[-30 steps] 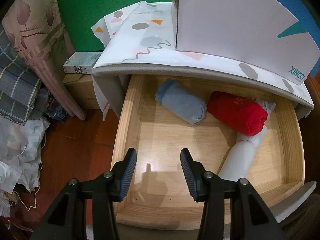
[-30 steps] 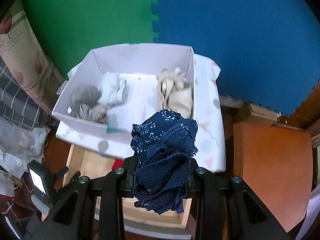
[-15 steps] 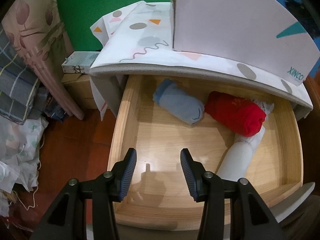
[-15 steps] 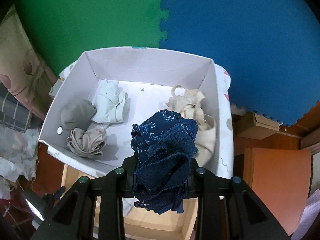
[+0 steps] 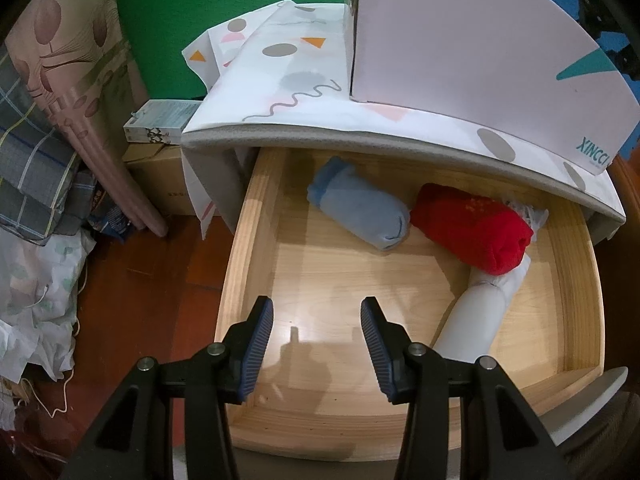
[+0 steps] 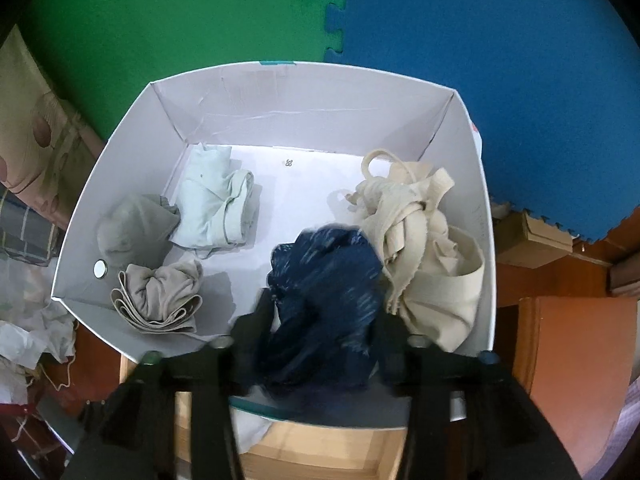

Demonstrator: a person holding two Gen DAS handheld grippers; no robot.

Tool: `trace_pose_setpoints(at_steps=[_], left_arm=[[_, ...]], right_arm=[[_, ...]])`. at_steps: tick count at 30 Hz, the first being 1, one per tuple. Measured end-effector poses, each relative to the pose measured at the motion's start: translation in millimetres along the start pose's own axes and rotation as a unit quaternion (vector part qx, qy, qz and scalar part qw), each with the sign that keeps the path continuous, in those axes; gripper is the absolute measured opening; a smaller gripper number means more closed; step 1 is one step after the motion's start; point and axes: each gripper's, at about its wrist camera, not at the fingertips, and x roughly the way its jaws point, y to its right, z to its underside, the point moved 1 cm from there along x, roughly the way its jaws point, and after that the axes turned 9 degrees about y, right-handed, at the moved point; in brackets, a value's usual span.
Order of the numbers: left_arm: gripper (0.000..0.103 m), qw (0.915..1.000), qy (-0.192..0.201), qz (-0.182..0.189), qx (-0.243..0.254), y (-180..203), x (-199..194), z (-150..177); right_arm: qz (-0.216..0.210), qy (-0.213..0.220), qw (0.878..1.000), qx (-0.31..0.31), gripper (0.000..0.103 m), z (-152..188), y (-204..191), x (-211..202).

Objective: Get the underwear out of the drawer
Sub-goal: 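Open the right tool to drop the dark blue underwear in the box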

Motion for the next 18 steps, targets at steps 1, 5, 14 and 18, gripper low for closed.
trace_pose_setpoints(at_steps=[1, 5, 14, 18], left_arm=[[0.047, 1.0, 0.0, 0.0, 0.0, 0, 0, 0], [0.047, 1.0, -0.001, -0.002, 0.001, 0, 0, 0], [0.047, 1.0, 0.001, 0.0, -0.007, -5, -1, -1], [0.047, 1.0, 0.0, -0.001, -0.008, -8, -1, -1]], right_arm=[[0.002, 0.003, 1.0, -0.003, 0.057, 1, -1, -1], [0.002, 0.015, 1.0, -0.009, 0.063, 1, -4, -11], [-0.006, 0.045, 0.999, 0.002, 0.064, 28, -5, -62], [-0.016, 0.037, 0.999, -0.003, 0.064, 54, -9, -75]])
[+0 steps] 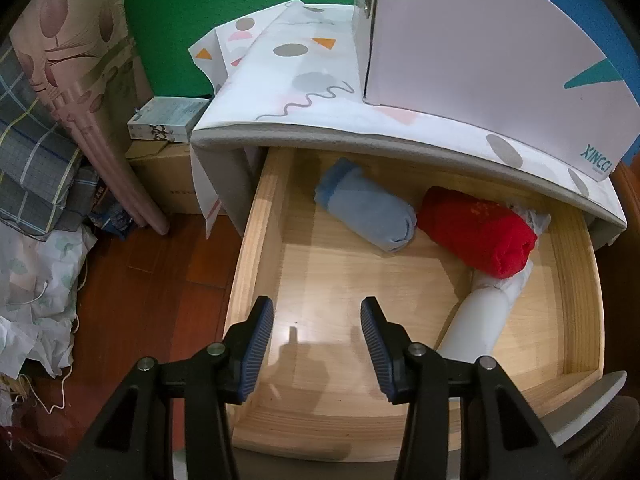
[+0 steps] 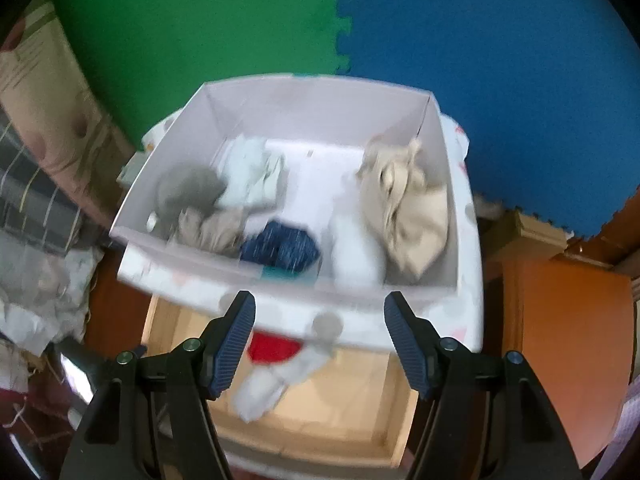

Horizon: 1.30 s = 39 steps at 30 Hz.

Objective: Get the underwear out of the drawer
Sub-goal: 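Open the right tool to drop the dark blue underwear in the box, then move the open right tool back down into the drawer over the light blue bundle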

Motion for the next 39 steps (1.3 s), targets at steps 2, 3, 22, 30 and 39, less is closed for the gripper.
trace_pose_setpoints(at_steps=[2, 3, 22, 30, 39], left_arm=[[0.047, 1.0, 0.0, -0.001, -0.002, -2, 0, 0], [0.047, 1.0, 0.001, -0.001, -0.003, -2, 0, 0], [0.047, 1.0, -0.007, -0.002, -0.005, -9, 3, 1], [0.047, 0.9999, -0.008, -0.004, -0.007, -11, 5, 1], [0.047, 0.9999, -0.01, -0.004, -0.007, -10, 5, 1]], right_arm=[[-0.007, -0.011, 1.0, 0.002, 0.064, 19, -3, -2], [-0.009, -0.017, 1.0, 0.004, 0.064, 30, -5, -1], [-0.012, -0.177, 0.983, 0.047, 0.064, 148, -49, 132], [0.011, -0.192, 0.98, 0.057, 0.064, 158, -61, 161], [0.032, -0.195, 0.98, 0.031, 0.075, 162, -64, 174]])
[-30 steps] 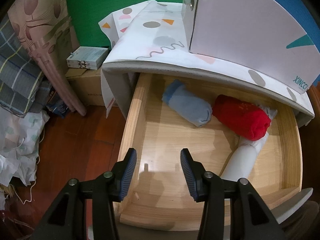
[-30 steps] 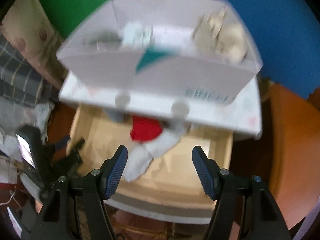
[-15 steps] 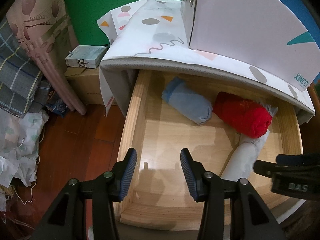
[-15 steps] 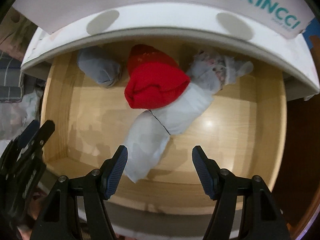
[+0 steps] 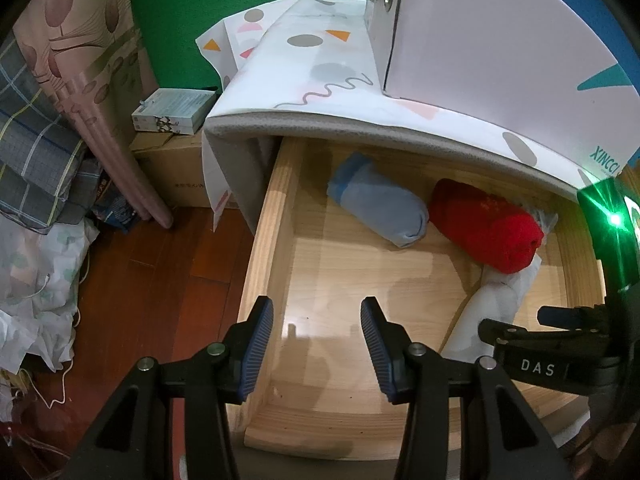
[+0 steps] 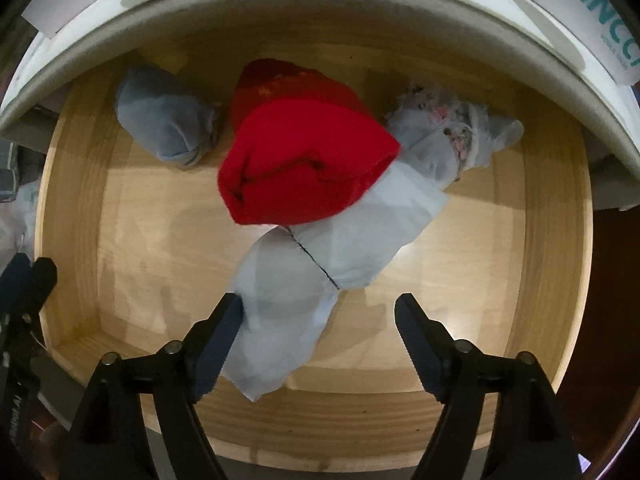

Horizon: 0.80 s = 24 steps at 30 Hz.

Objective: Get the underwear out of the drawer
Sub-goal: 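Move the open right tool back down into the drawer over the light blue bundle, then close the right tool on the light blue wrapped underwear bundle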

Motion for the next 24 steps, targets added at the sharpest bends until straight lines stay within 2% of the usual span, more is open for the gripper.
trace_pose_setpoints(at_steps=[6, 13, 18, 24], left_arm=[[0.046, 1.0, 0.0, -0.001, 0.003, 0, 0, 1], [0.047, 1.0, -0.001, -0.002, 0.002, 1, 0, 1], [0.046, 1.0, -0.003, -0.002, 0.001, 0, 1, 1], [0.047, 1.0, -0.005, -0.001, 0.002, 0, 1, 1]], right_arm=[[0.02, -0.006, 1.0, 0.01, 0.082, 6, 15, 5], [0.009, -0.011, 1.0, 0.021, 0.082, 4, 12, 10], [-0.015, -0.016, 0.999, 0.039, 0.082, 0, 9, 17], [-0.005, -0.028, 1.0, 0.011, 0.082, -5, -7, 26]])
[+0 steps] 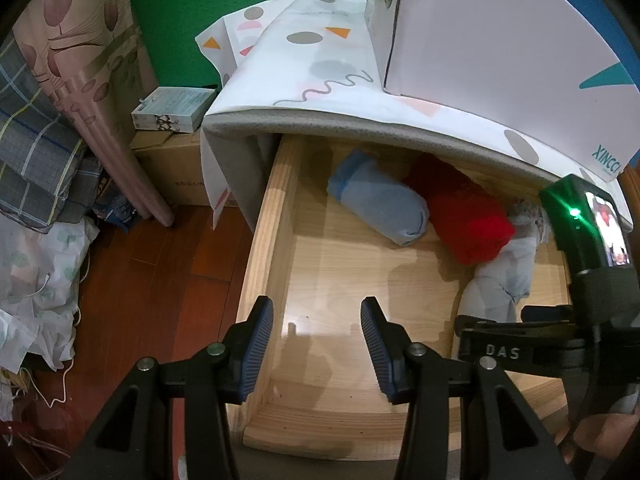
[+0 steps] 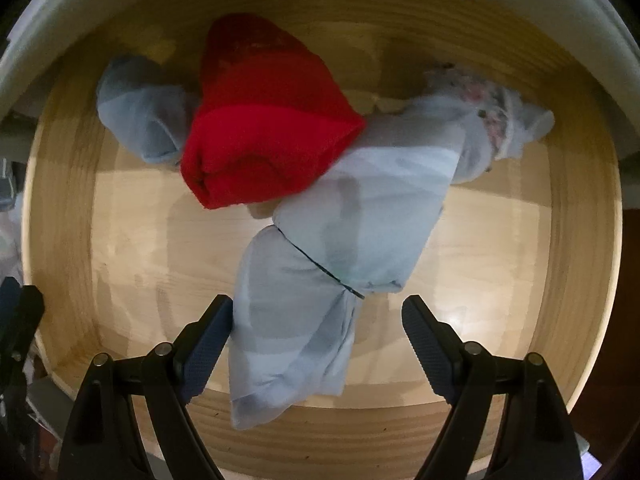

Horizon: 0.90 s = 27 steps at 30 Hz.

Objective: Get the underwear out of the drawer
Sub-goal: 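Close the right tool on the light blue wrapped underwear bundle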

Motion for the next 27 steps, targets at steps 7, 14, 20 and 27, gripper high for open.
trace_pose_setpoints(at_steps=[7, 14, 20, 27], left_arm=[[0.047, 1.0, -0.002, 0.0, 0.002, 0, 1, 0], [0.047, 1.0, -0.005, -0.002, 0.003, 1, 2, 0], [0.047, 0.9999, -0.009, -0.004, 0.006, 0, 5, -1], [0.047, 0.9999, -0.012, -0.006, 0.005, 0, 7, -1]], right_arm=[[0.005, -0.021, 1.0, -0.007, 0.06, -8, -1, 15], [0.008, -0.02, 0.999, -0.024, 0.055, -10, 11, 21], [0.009, -0.027, 0.999, -0.017, 0.053, -5, 32, 20], [0.012, -0.035, 0.999, -0.003, 0.052, 2, 56, 17]])
